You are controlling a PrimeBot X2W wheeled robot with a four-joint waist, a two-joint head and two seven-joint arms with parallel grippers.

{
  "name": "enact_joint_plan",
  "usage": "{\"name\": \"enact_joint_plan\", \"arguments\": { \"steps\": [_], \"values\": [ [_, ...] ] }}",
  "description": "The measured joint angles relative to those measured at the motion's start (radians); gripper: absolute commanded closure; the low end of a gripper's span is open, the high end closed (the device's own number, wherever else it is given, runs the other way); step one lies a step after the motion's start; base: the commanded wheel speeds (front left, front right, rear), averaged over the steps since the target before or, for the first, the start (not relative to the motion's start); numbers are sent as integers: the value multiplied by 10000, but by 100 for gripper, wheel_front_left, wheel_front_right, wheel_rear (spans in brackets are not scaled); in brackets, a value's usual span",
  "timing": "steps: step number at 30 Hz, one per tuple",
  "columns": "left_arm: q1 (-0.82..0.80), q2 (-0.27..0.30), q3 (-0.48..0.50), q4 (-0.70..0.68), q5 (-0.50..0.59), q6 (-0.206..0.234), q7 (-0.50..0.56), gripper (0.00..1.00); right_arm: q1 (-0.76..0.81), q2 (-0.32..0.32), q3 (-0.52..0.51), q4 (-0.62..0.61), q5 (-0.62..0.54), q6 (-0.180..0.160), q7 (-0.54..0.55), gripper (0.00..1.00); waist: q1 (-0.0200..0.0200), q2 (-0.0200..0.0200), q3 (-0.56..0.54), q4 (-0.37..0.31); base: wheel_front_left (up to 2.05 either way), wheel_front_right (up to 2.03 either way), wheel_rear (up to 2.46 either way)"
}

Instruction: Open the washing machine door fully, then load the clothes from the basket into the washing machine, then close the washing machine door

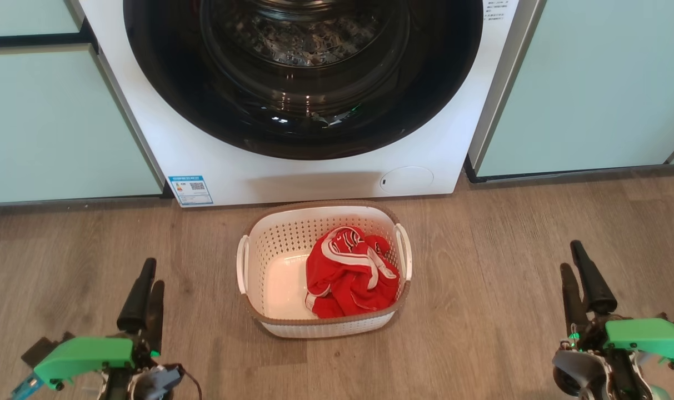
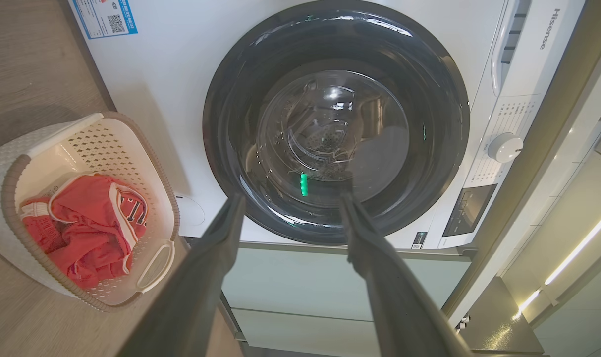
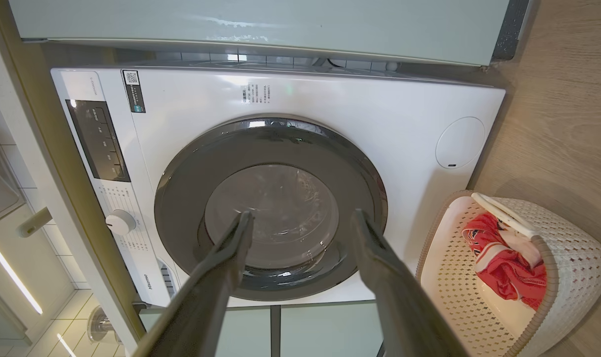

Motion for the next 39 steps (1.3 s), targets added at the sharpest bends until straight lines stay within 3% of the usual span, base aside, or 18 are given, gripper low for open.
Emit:
{"name": "enact_joint_plan", "arguments": {
  "steps": [10,27,39],
  "values": [
    [-215,176,-100,-286,1108,6,-472,0,-119,-263,142,-171,-1151,0,-410,0,0,0,-4,9,0,0,0],
    [-593,485,-437,-1158,4429,454,-988,0,-546,-487,213,-1047,-5181,0,-748,0,0,0,-5,41,0,0,0],
    [-596,861,-851,-1432,6761,895,-1321,0,-581,-550,345,-1241,-7304,0,-907,0,0,0,-23,78,0,0,0]
  ]
}}
